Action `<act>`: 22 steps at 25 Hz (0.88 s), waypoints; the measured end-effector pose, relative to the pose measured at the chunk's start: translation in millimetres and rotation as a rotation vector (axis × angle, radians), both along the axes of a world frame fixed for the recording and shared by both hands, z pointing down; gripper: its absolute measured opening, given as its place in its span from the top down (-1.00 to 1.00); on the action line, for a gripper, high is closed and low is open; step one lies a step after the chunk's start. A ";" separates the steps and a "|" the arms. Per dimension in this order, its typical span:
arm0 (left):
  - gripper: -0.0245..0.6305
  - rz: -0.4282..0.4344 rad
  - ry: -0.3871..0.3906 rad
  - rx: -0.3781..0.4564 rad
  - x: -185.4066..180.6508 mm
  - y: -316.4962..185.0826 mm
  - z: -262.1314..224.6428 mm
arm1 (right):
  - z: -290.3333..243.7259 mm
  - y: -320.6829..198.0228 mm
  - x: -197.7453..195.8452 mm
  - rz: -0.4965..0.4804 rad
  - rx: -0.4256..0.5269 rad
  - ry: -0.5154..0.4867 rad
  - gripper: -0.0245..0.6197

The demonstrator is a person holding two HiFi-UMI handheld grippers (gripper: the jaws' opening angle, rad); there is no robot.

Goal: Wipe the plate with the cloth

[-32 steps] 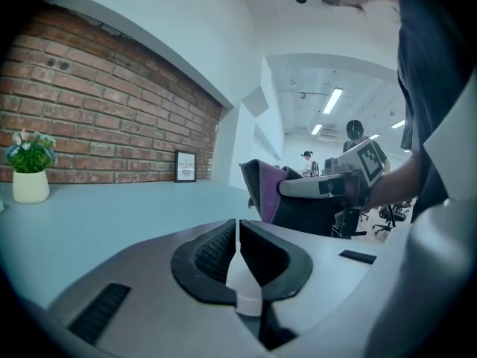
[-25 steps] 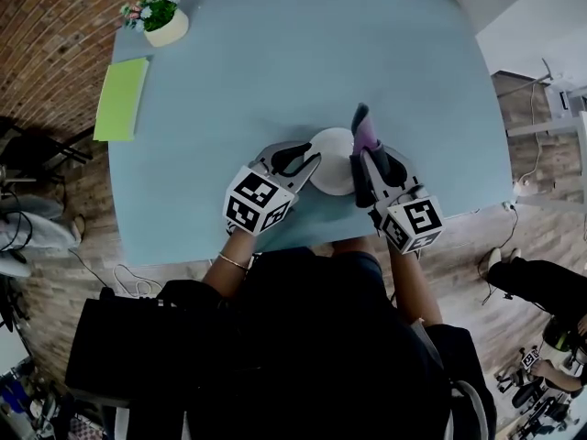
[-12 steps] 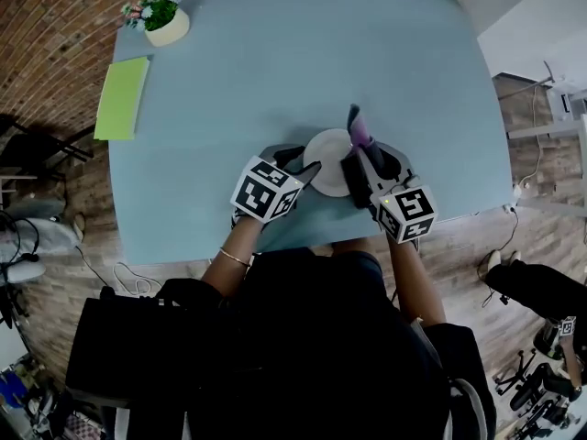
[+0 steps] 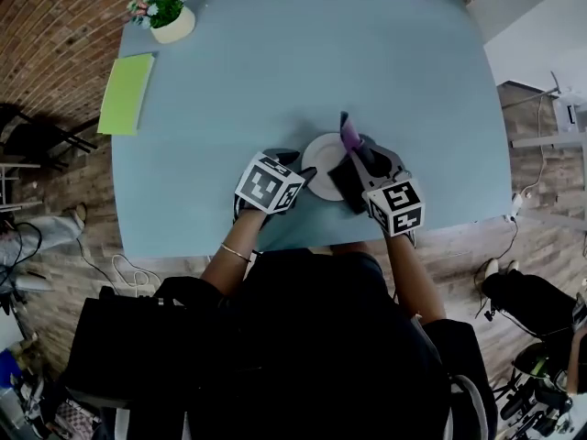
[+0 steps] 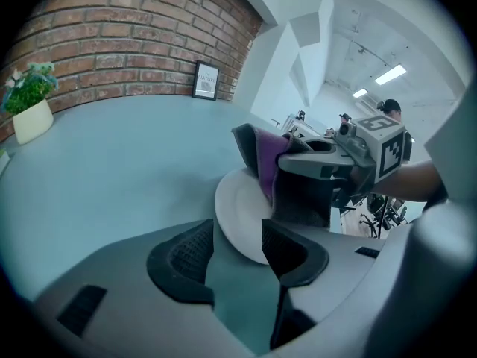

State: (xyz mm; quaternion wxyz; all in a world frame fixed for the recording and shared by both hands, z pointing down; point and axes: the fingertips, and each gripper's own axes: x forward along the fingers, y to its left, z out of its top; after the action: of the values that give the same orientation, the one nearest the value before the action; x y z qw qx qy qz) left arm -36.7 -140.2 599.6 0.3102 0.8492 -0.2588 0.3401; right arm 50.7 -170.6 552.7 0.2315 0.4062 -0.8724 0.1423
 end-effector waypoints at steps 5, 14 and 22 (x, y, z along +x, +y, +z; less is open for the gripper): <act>0.32 0.010 -0.053 -0.063 -0.2 3.4 9.9 | 11.7 -2.6 -4.7 -0.046 -0.043 0.036 0.80; 0.33 -0.036 -0.028 -0.115 -3.9 0.4 11.6 | 33.0 -2.5 -4.9 -0.098 -0.066 0.150 0.80; 0.31 -0.051 0.058 -0.206 2.5 6.8 9.7 | 39.3 -1.5 -7.2 -0.107 -0.111 0.137 0.80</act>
State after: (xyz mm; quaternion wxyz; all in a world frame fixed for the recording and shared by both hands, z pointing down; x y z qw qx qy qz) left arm -34.2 -133.5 609.3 0.4118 0.8154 -0.2350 0.3322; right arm 43.6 -172.0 592.1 0.3200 0.3543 -0.8658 0.1497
